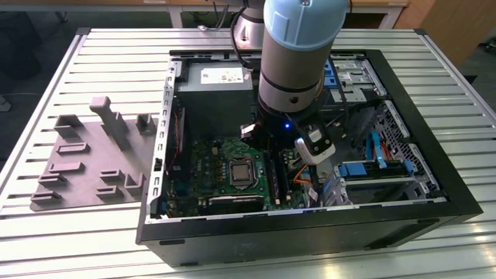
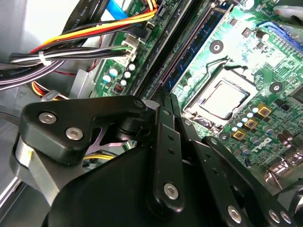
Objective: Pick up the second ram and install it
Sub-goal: 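Insert the second ram into the second slot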
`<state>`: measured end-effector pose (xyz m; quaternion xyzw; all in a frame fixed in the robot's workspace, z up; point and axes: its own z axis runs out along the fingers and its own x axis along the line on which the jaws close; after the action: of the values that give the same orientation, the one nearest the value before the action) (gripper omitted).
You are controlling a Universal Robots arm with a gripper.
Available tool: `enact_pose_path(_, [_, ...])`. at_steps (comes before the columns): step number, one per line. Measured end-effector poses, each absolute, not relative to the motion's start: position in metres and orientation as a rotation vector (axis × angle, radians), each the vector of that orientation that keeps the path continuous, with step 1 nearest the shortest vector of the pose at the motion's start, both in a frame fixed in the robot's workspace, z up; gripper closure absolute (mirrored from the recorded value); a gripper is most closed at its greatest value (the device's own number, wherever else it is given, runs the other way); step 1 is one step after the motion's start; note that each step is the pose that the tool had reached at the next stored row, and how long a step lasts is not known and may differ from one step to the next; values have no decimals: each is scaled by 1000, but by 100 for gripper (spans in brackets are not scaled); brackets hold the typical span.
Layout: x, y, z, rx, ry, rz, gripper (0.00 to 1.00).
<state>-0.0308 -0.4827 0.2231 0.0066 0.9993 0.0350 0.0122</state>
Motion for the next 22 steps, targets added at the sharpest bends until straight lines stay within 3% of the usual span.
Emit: enact_pose_path(22, [-31, -483, 218, 22, 3115, 117, 88])
